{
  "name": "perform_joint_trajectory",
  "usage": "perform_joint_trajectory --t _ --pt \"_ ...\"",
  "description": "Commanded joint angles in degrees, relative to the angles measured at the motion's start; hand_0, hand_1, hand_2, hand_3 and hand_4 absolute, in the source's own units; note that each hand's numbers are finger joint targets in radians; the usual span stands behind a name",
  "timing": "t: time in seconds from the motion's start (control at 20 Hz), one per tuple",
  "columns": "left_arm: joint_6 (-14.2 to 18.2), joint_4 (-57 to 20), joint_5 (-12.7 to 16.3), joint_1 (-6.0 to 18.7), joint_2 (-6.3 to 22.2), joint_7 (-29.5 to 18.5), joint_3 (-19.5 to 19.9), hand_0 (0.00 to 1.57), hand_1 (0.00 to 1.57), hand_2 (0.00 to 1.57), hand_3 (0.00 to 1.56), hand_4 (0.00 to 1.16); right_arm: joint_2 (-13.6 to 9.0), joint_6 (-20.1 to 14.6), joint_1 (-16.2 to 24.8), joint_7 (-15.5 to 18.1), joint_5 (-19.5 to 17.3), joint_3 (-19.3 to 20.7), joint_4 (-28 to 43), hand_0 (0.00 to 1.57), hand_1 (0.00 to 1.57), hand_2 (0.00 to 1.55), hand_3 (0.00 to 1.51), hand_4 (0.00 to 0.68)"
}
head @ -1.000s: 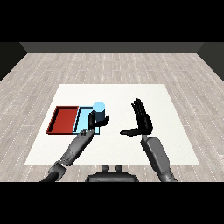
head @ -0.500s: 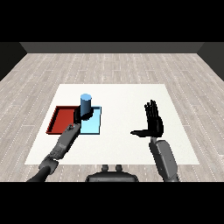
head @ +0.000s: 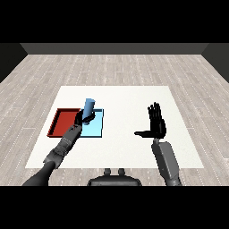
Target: Pick the blue can and put it in the blue box
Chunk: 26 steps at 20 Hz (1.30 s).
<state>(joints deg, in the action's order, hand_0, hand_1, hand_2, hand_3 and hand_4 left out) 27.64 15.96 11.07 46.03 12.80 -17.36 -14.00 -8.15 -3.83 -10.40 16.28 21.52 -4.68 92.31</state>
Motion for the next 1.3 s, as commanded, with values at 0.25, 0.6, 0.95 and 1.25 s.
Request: perform_joint_trajectory --t 0.25,0.6,0.95,1.25 --pt "2.4 -12.0 1.5 2.6 -4.5 1.5 4.6 1.15 1.15 1.14 1.06 0.89 0.1 0.2 -2.1 1.7 -0.6 2.7 -7.2 0.00 0.00 0.00 0.00 0.000" --pt "2.0 -15.8 -1.0 2.5 -3.1 6.0 3.1 0.00 0.00 0.00 0.00 0.00 0.4 2.1 0.1 1.4 1.1 2.7 -3.2 0.00 0.00 0.00 0.00 0.000" --pt "8.9 -10.9 0.8 1.4 -2.3 2.1 6.1 0.00 0.00 0.00 0.00 0.00 -2.1 3.2 -0.8 -2.3 2.0 4.4 0.9 0.00 0.00 0.00 0.00 0.000" --pt "5.0 4.1 6.5 0.4 -3.1 -18.3 12.0 0.00 0.00 0.00 0.00 0.00 -0.7 1.8 -0.8 -1.0 0.1 3.1 -0.4 0.00 0.00 0.00 0.00 0.000"
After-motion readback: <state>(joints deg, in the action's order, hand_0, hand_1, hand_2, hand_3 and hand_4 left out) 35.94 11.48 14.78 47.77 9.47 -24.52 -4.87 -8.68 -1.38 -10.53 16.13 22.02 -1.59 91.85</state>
